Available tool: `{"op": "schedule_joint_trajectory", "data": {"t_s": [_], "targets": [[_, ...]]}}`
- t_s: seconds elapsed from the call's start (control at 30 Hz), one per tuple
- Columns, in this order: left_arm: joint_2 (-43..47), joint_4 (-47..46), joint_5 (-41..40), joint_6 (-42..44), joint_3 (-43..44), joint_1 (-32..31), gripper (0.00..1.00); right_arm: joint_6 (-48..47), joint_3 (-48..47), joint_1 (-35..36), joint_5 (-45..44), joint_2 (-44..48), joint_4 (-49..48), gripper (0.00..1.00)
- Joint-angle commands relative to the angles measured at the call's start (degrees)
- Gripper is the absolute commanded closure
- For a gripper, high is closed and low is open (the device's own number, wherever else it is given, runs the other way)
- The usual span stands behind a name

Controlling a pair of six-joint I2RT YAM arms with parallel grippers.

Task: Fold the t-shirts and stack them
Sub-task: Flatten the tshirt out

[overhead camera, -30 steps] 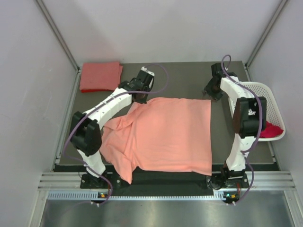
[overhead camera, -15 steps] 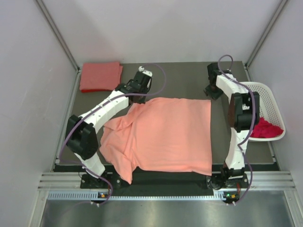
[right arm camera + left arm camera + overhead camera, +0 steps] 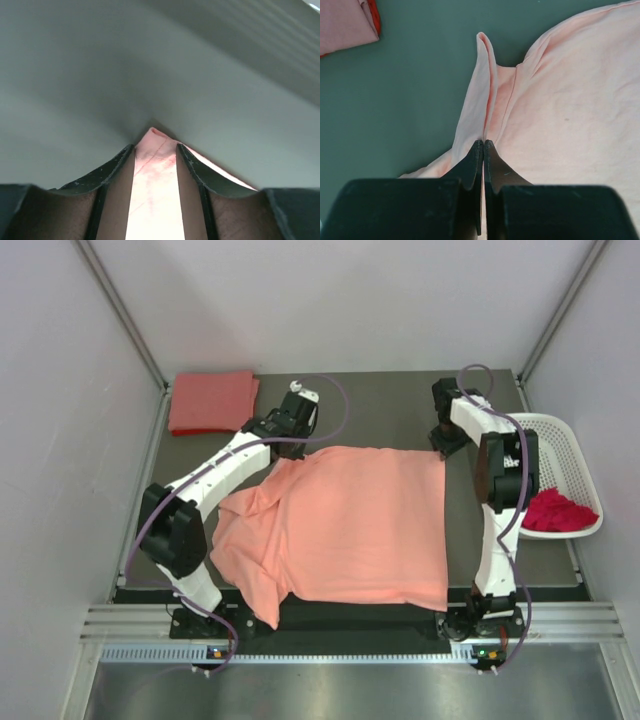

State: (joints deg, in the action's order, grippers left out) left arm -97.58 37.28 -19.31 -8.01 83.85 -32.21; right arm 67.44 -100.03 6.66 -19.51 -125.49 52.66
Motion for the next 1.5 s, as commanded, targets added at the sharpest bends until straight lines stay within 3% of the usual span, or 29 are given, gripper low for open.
{"op": "schedule_joint_trajectory", "data": {"t_s": [0.0, 0.1, 0.2, 0.33, 0.4, 0.8, 1.0, 1.37, 1.47], "targets": [[3.7, -1.6, -1.8, -0.4, -0.9, 0.4, 1.00, 3.1, -2.4, 0.6, -0.5, -2.3, 1.4, 0.62], [4.5, -1.7, -2.3, -0.4, -1.5, 0.7, 1.00, 3.4, -3.1, 0.6, 0.1, -4.0, 1.5, 0.73], [5.6, -2.1, -3.5, -0.3, -2.3, 0.8, 1.00, 2.9, -3.9, 0.6, 0.6, -5.3, 1.3, 0.75], [7.1, -2.6, -6.2, -0.1, -2.8, 1.7, 1.00, 2.5, -4.3, 0.4, 1.0, -5.6, 1.2, 0.96], [8.3, -2.8, -7.0, 0.2, -2.8, 2.6, 1.00, 0.7, -4.3, 0.6, 0.5, -4.7, 0.9, 1.00], [12.8, -9.7, -7.9, 3.3, 0.1, 14.2, 1.00, -16.4, -0.2, 0.8, -2.5, 8.5, -6.8, 1.00], [13.8, -19.8, -6.2, 8.9, 1.0, 14.7, 1.00, -20.8, 3.9, 0.9, 0.1, 12.8, -11.1, 1.00], [8.7, -42.3, -3.6, 16.7, 2.0, 14.9, 1.00, -23.9, 2.6, 0.9, 1.9, 14.9, -15.8, 1.00], [6.0, -44.1, -3.5, 17.5, 5.0, 15.1, 1.00, -24.8, 1.8, 0.9, 1.6, 14.8, -16.6, 1.00]]}}
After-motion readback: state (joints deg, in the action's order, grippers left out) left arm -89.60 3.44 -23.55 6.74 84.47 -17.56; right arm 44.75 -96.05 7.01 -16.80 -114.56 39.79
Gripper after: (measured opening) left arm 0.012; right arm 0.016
